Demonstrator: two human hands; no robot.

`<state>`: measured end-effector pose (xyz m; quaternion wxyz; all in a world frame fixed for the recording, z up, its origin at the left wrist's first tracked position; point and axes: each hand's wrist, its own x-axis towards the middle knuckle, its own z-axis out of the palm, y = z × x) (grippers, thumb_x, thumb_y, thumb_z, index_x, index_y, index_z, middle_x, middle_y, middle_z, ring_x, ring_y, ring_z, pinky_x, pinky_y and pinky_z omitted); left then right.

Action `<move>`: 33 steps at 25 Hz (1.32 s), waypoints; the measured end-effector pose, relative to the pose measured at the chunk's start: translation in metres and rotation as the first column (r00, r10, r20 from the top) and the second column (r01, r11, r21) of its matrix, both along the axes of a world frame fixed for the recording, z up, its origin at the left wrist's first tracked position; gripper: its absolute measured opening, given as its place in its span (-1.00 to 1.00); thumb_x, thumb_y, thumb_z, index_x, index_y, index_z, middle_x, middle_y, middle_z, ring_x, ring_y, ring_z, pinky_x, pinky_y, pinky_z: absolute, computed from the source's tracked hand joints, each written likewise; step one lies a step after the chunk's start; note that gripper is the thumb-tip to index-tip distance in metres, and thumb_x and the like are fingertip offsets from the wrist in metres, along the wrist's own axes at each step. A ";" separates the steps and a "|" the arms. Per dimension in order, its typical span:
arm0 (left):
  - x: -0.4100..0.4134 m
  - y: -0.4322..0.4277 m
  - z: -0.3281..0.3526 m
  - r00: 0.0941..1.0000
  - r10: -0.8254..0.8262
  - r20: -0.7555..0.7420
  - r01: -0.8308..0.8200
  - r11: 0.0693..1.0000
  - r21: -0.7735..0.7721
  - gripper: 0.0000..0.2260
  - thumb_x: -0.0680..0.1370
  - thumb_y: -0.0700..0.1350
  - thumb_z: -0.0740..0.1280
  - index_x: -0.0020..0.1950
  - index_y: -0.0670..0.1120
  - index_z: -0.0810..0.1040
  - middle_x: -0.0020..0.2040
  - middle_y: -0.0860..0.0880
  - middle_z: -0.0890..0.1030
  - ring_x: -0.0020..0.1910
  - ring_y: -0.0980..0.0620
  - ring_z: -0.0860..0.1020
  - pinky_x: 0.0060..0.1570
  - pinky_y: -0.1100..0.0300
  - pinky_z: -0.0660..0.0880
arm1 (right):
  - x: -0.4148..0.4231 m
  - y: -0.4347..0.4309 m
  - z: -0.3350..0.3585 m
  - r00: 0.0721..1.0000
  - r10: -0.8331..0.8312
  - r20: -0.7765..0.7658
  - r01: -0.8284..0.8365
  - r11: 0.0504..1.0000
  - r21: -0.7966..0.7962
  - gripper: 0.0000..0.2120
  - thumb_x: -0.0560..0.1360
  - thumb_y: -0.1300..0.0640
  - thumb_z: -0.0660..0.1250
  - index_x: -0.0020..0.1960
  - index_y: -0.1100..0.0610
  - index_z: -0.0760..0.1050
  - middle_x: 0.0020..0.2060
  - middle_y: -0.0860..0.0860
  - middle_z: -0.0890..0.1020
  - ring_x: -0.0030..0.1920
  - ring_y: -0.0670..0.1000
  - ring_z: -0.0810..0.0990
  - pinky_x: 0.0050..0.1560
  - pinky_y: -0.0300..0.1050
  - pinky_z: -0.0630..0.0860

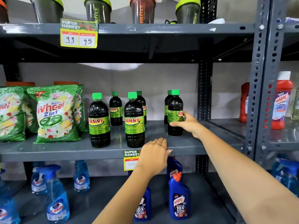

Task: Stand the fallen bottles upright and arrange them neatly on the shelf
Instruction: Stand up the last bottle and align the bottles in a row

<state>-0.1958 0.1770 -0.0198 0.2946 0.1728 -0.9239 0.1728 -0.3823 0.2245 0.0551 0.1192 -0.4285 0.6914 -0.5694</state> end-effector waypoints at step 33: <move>0.000 0.000 0.000 1.000 0.000 -0.022 0.000 1.000 0.027 -0.55 0.63 0.05 0.05 0.42 -0.20 0.31 0.38 -0.16 0.43 0.34 -0.10 0.40 0.27 0.07 0.31 | 0.022 0.052 -0.014 0.989 0.029 -0.144 -0.013 0.994 0.108 -0.52 0.26 0.08 0.61 0.12 -0.04 0.52 0.05 -0.08 0.64 0.08 -0.08 0.59 0.01 -0.23 0.44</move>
